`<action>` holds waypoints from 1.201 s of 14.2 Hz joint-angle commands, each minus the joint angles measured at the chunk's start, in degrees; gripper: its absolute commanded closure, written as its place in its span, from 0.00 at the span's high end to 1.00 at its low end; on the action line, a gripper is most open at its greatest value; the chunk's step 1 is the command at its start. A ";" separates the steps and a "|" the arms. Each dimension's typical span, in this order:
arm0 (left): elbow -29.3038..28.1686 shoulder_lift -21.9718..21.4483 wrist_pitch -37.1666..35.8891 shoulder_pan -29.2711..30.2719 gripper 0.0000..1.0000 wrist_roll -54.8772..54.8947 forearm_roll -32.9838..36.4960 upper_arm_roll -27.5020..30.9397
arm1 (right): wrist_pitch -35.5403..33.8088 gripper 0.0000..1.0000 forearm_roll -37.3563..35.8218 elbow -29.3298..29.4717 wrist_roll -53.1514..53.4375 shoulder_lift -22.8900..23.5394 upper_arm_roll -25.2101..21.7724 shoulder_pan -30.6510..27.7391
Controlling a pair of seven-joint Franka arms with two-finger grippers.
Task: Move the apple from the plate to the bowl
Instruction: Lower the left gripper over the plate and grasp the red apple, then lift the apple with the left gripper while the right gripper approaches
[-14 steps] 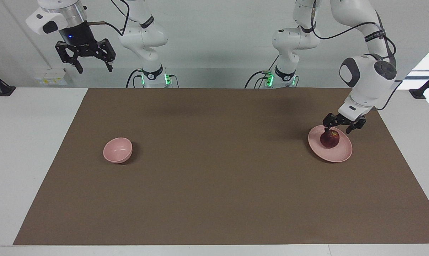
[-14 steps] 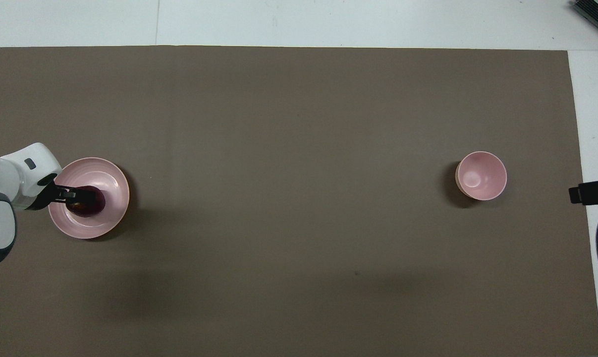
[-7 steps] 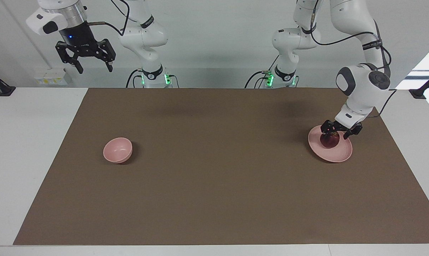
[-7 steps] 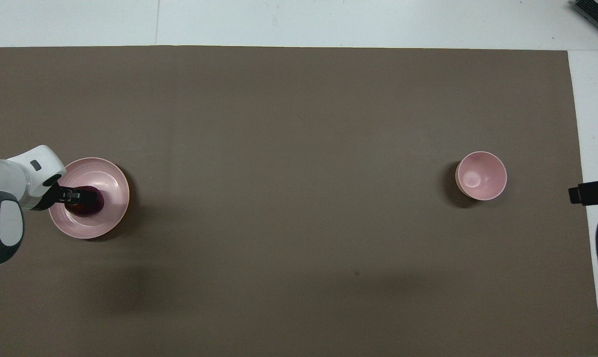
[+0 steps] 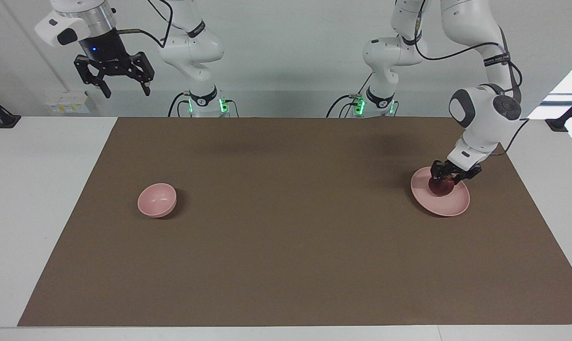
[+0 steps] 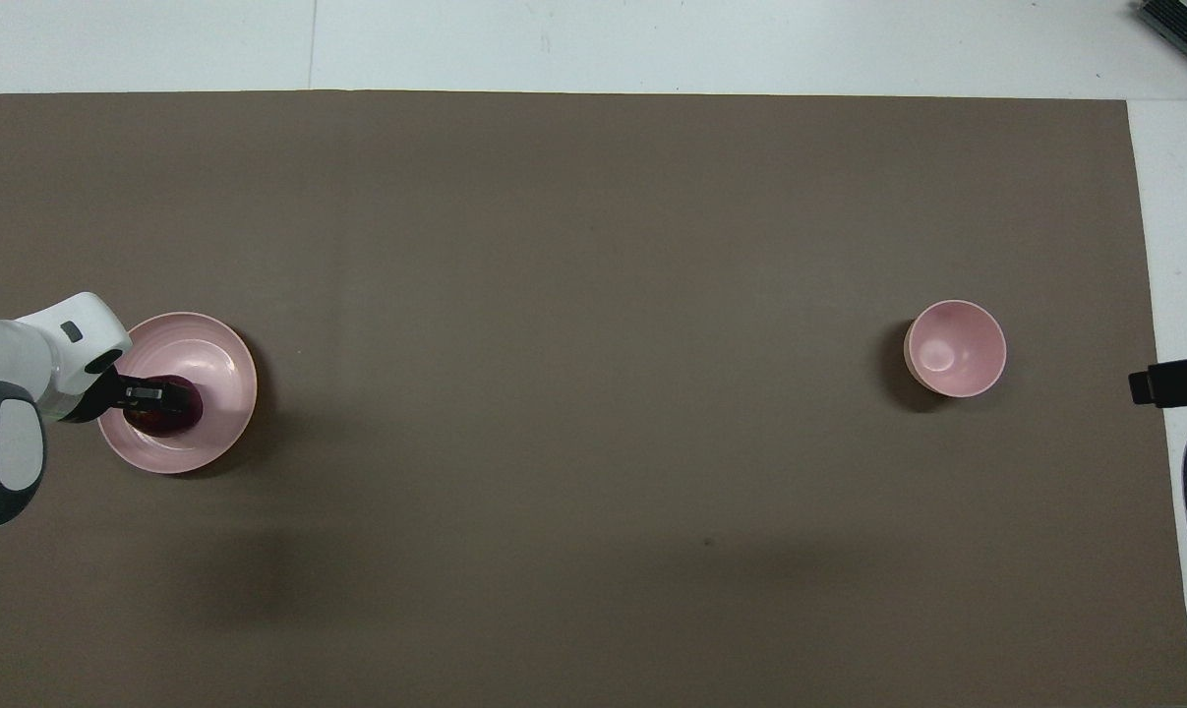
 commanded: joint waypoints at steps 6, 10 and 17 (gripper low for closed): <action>-0.51 -8.63 -7.78 -3.52 0.00 -6.72 -1.10 -3.23 | -0.19 1.00 1.03 -2.31 -1.26 -1.44 0.19 -0.87; 2.47 -9.78 -11.21 -3.70 0.00 -15.06 -16.10 -11.57 | -0.55 1.00 4.01 -4.15 -0.74 -1.97 -0.08 -0.96; 4.84 -8.81 -9.11 -3.79 0.00 -17.98 -42.38 -20.19 | 1.12 1.00 19.47 -10.92 19.98 -1.44 -0.08 -0.52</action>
